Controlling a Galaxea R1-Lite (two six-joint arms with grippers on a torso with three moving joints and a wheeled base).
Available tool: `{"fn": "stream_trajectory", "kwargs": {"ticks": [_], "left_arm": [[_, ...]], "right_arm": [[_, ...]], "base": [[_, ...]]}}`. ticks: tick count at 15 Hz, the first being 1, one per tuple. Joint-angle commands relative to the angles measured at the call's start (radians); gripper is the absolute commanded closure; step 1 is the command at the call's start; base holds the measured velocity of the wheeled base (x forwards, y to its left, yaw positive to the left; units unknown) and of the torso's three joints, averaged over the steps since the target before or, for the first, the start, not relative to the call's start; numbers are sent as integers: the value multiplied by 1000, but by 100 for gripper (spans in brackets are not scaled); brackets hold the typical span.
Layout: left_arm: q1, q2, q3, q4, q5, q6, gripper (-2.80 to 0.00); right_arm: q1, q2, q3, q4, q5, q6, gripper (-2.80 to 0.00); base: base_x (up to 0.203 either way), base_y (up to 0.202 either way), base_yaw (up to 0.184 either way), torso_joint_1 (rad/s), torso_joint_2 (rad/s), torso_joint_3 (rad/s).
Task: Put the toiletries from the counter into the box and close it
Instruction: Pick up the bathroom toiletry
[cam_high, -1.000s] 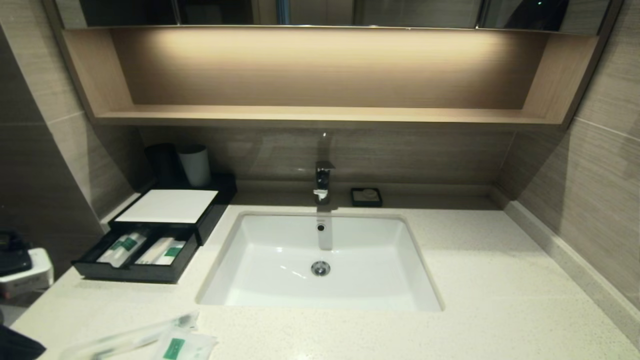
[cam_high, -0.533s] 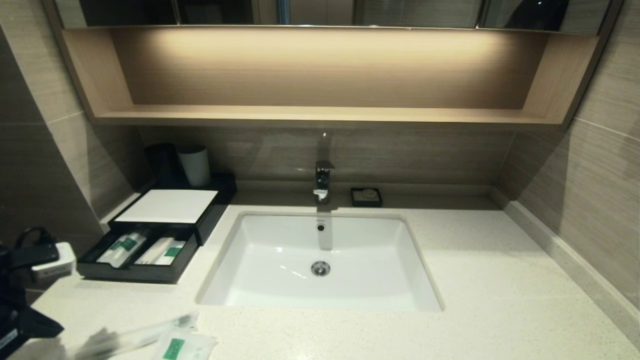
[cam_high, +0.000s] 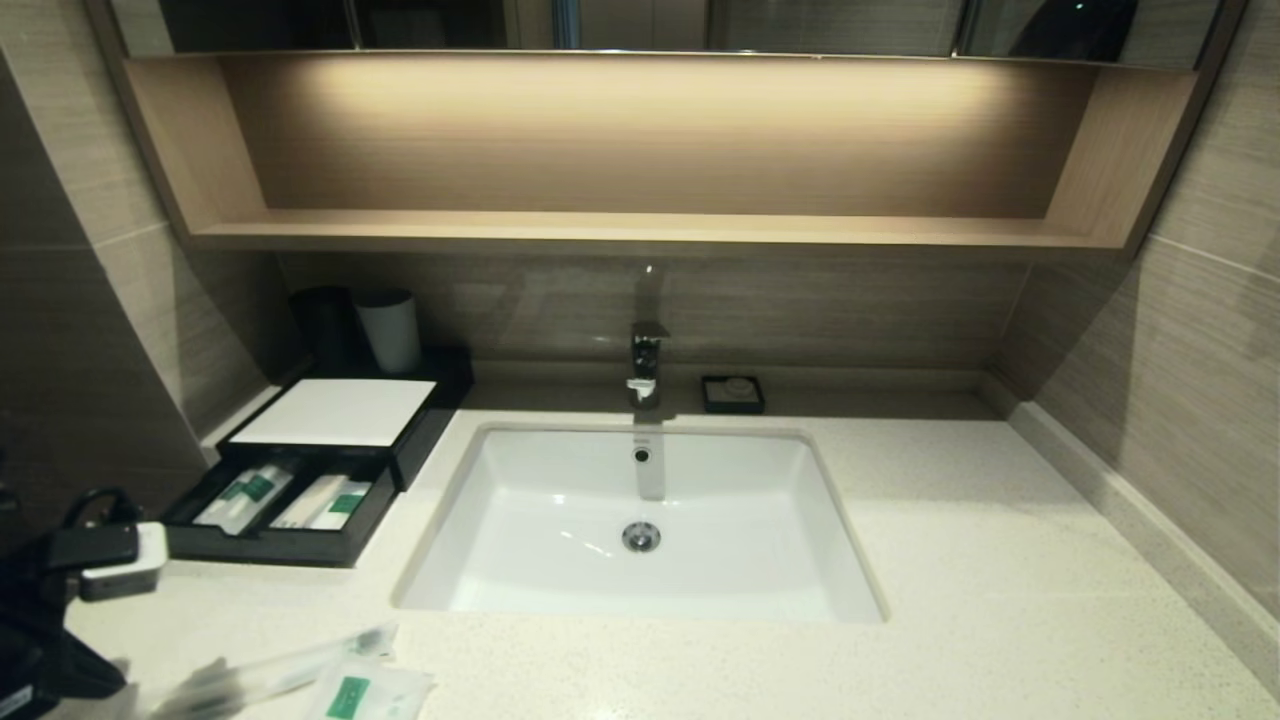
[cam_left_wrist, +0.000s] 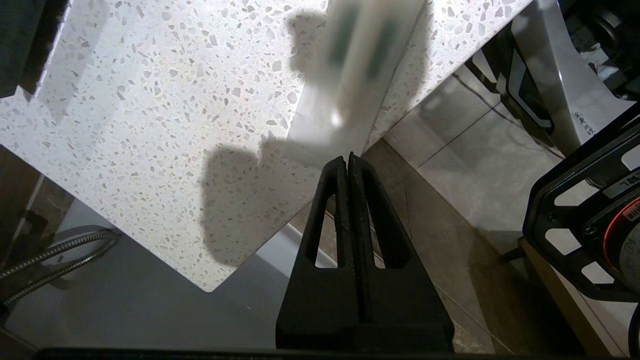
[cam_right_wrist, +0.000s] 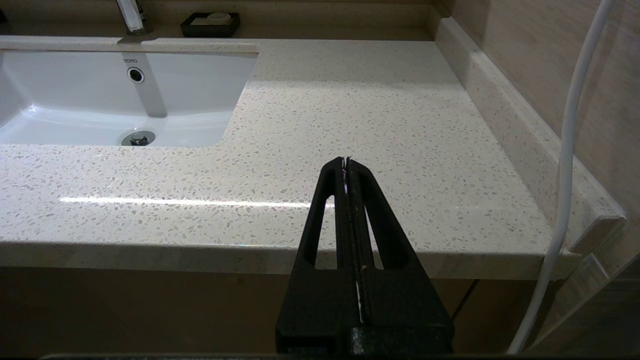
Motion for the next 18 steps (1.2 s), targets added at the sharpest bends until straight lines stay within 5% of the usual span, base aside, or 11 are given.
{"fn": "stream_trajectory", "kwargs": {"ticks": [1, 9, 10, 18], "left_arm": [[-1, 9, 8, 4, 1, 13, 0], [-55, 84, -2, -2, 23, 3, 0], [-64, 89, 1, -4, 22, 4, -280], [-77, 139, -9, -9, 50, 10, -280]], "right_arm": [[0, -2, 2, 0, 0, -2, 0], [0, -2, 1, 0, 0, 0, 0], [0, -2, 0, 0, 0, 0, 0], [0, -2, 2, 0, 0, -2, 0]], "base": [[0, 0, 0, 0, 0, 0], [0, 0, 0, 0, 0, 0], [0, 0, 0, 0, 0, 0], [0, 0, 0, 0, 0, 0]]}}
